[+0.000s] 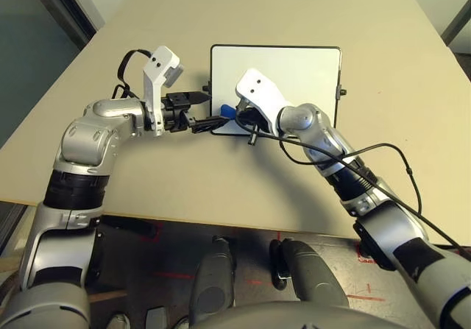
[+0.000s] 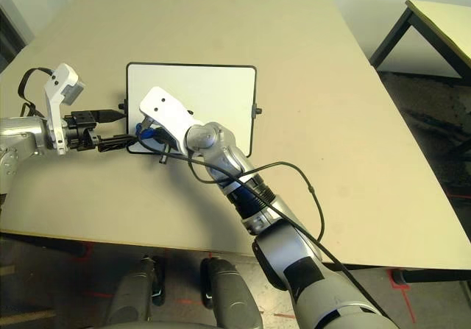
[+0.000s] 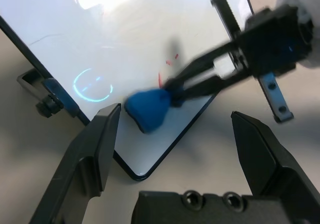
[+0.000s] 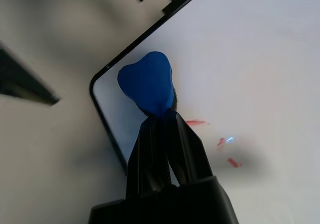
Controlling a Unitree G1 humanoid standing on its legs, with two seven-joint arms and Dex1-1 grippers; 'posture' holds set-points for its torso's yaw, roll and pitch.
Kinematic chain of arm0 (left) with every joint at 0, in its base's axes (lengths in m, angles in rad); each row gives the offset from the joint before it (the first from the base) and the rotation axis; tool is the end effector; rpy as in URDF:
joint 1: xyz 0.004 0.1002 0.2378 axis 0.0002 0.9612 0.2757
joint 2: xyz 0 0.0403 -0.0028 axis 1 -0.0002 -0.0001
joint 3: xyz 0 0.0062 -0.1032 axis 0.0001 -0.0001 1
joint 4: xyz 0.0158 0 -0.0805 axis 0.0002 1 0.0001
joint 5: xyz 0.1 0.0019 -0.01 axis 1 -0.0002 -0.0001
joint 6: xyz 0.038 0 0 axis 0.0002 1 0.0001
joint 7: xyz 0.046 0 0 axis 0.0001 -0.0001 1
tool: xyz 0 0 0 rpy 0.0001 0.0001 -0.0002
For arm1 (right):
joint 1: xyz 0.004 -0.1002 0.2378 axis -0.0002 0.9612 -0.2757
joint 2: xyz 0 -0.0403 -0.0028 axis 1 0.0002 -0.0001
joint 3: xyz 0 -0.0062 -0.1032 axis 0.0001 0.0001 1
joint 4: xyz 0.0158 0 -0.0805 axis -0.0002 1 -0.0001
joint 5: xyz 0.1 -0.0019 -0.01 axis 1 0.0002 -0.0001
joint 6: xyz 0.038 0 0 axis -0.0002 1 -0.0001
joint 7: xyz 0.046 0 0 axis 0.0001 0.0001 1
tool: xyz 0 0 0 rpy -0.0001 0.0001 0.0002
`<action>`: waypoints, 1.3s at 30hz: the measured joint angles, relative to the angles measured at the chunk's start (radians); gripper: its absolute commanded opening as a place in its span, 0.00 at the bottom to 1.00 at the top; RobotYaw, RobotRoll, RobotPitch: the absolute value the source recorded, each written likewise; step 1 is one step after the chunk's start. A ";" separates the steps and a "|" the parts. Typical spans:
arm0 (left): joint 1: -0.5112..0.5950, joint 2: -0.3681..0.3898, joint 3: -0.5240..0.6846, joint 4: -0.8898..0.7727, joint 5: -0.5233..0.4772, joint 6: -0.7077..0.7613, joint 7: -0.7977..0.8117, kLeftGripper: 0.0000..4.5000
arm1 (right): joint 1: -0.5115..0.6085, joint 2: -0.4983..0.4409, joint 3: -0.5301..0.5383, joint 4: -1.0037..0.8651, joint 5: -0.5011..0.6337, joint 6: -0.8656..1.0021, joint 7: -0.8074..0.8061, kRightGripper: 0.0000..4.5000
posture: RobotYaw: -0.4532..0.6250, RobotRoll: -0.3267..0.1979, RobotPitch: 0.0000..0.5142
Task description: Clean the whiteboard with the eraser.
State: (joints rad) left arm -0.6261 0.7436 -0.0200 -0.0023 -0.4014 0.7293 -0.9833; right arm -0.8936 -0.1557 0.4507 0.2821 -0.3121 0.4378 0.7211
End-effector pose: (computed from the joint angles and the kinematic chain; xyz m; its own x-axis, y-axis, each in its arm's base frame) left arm 0.2825 0.2432 0.2119 0.5682 -0.7528 -0.3324 0.8155 0.5691 0.1052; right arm 0.3144 -0.0536 0.1862 0.5990 0.6973 -0.3938 -0.7379 0.2896 -0.6096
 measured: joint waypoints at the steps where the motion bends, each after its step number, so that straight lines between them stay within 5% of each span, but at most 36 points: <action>1: 0.000 0.000 0.000 0.000 0.000 0.000 -0.001 1.00 | -0.010 -0.002 -0.005 0.004 0.000 0.001 -0.008 0.00 | 0.40 0.62 0.34; 9: -0.003 -0.013 -0.003 0.000 0.001 0.000 -0.008 1.00 | -0.053 0.005 -0.048 0.003 0.012 0.025 -0.037 0.00 | 0.40 0.62 0.33; 21: -0.012 -0.019 -0.004 0.001 0.002 0.004 -0.009 1.00 | 0.048 0.018 0.011 -0.081 0.023 0.072 0.015 0.00 | 0.40 0.62 0.34; 31: -0.012 -0.021 -0.005 0.001 0.002 0.004 -0.009 1.00 | -0.065 0.024 -0.058 -0.023 0.044 0.058 -0.051 0.00 | 0.39 0.62 0.33; 39: -0.017 -0.026 -0.014 0.003 0.003 0.003 -0.009 1.00 | 0.018 0.030 -0.026 -0.079 0.057 0.086 -0.015 0.00 | 0.39 0.62 0.34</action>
State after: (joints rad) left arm -0.6427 0.7178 -0.0338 0.0004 -0.3984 0.7328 -0.9926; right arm -0.8758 -0.1254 0.4251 0.2031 -0.2555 0.5236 0.7064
